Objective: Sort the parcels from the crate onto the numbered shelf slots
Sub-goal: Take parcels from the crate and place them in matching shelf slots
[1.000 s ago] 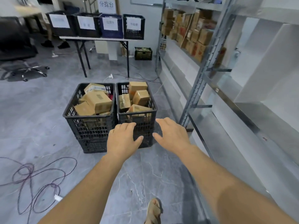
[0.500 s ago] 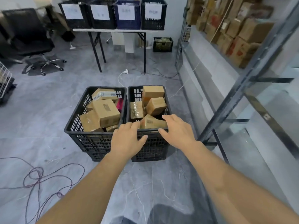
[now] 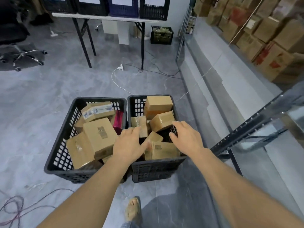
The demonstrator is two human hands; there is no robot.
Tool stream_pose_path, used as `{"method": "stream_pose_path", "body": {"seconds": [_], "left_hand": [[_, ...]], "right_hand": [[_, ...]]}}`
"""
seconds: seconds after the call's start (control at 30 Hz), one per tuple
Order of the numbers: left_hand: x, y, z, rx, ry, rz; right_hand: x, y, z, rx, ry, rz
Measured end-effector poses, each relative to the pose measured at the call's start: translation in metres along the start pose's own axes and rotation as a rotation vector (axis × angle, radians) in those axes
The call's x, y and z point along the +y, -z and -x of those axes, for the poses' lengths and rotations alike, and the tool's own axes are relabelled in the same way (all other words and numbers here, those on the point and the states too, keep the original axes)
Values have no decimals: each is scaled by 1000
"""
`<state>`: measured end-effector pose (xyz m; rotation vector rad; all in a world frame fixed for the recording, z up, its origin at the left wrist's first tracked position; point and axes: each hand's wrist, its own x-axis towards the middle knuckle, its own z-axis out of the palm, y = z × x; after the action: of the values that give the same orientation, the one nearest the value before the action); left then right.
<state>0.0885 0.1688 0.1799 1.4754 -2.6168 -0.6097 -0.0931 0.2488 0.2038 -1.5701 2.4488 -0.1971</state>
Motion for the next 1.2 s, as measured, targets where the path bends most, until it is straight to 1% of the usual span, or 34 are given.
{"method": "stream_pose_path", "body": {"seconds": [0.2, 0.43, 0.6, 0.73, 0.83, 0.93, 1.0, 1.13, 1.2], "left_hand": [[-16, -31, -60, -150, -15, -37], [-19, -97, -97, -292, 36, 1], [-10, -149, -118, -345, 80, 26], [0, -194, -136, -340, 123, 21], [-1, -226, -148, -353, 115, -40], [-14, -249, -154, -433, 106, -106], [-32, -257, -156, -469, 169, -75], [-69, -253, -157, -404, 442, 138], [-74, -251, -162, -415, 481, 170]], "right_hand": [[9, -36, -50, -79, -62, -22], [56, -93, -88, -189, -133, -61], [92, -137, -108, -240, -162, -89], [114, -170, -121, -294, -164, -105], [126, -192, -128, -332, -169, -105], [132, -208, -132, -366, -171, -108], [134, -217, -135, -387, -172, -122], [135, -229, -140, -398, -184, -129], [133, -233, -144, -385, -212, -147]]}}
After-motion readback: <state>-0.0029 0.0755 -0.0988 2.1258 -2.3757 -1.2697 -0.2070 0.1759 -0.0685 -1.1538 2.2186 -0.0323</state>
